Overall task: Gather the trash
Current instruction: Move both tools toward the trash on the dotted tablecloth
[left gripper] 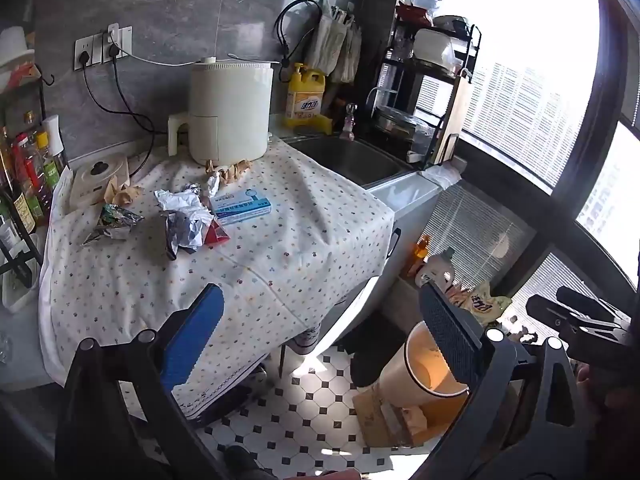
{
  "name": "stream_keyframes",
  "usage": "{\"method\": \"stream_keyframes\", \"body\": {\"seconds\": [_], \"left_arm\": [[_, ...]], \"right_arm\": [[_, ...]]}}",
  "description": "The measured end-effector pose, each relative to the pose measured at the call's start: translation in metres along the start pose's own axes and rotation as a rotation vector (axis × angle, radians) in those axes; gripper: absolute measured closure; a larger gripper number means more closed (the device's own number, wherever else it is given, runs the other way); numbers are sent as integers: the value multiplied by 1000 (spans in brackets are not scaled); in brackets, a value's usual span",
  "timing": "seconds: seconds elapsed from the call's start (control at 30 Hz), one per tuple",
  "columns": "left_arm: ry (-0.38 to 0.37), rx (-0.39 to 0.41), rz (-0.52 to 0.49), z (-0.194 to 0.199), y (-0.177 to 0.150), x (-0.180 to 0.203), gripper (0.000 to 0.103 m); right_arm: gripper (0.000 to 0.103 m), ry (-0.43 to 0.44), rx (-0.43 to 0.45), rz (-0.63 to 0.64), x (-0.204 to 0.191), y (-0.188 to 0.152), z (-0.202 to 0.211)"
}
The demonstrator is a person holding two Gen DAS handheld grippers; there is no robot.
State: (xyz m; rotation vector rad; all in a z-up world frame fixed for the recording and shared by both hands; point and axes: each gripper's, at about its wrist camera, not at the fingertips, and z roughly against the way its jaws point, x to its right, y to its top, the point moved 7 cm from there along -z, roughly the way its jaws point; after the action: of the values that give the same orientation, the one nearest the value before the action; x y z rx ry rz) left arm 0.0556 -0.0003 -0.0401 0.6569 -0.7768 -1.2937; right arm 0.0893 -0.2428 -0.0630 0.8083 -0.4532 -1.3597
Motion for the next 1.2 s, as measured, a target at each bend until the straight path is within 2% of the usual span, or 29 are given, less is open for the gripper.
{"method": "stream_keyframes", "body": {"seconds": [0.27, 0.3, 1.2], "left_arm": [[-1, 8, 41, 12, -7, 5, 6], [-6, 1, 18, 11, -7, 3, 6], [10, 16, 38, 29, -6, -15, 6]], "right_arm": [[8, 17, -9, 25, -6, -7, 9], [8, 21, -9, 39, -8, -15, 10], [8, 45, 16, 53, -23, -7, 21]]}}
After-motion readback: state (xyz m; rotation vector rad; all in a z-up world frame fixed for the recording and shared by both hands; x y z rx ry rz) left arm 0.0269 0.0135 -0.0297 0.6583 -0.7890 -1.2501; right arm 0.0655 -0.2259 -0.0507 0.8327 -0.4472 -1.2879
